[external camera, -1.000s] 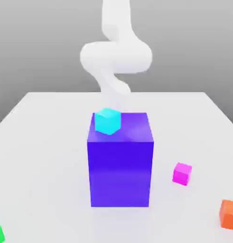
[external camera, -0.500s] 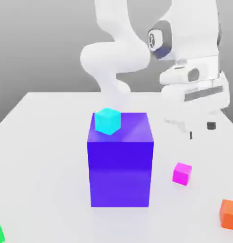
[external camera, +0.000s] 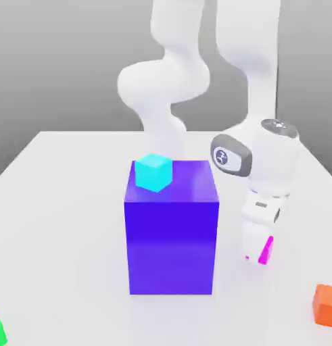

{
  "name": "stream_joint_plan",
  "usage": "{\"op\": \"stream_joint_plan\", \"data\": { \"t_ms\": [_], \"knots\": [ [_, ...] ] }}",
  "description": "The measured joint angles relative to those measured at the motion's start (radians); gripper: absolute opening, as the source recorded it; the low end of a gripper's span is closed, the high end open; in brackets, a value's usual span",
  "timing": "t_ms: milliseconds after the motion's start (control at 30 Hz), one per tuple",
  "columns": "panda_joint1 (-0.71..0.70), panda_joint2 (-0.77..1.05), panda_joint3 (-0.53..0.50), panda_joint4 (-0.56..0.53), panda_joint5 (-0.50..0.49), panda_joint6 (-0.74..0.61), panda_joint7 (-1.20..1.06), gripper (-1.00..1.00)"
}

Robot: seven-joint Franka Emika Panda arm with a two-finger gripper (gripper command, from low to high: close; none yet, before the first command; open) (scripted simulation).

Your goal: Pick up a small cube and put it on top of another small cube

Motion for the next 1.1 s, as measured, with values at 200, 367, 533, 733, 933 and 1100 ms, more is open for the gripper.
{"op": "stream_joint_plan", "data": {
  "t_ms": [200, 367, 533, 733, 933, 1100],
  "knots": [
    [-0.024, -0.056, 0.028, -0.011, 0.017, -0.046, -0.013, -1.00],
    [-0.047, -0.233, 0.087, -0.045, 0.141, -0.188, -0.104, -1.00],
    [-0.011, -0.258, 0.028, 0.030, 0.227, -0.293, -0.143, -1.00],
    [-0.214, -0.169, -0.109, 0.227, 0.344, -0.416, -0.175, -1.00],
    [-0.388, -0.054, -0.256, 0.426, 0.413, -0.523, -0.171, -1.00],
    [-0.522, 0.020, -0.365, 0.555, 0.448, -0.591, -0.163, -1.00]
  ]
}}
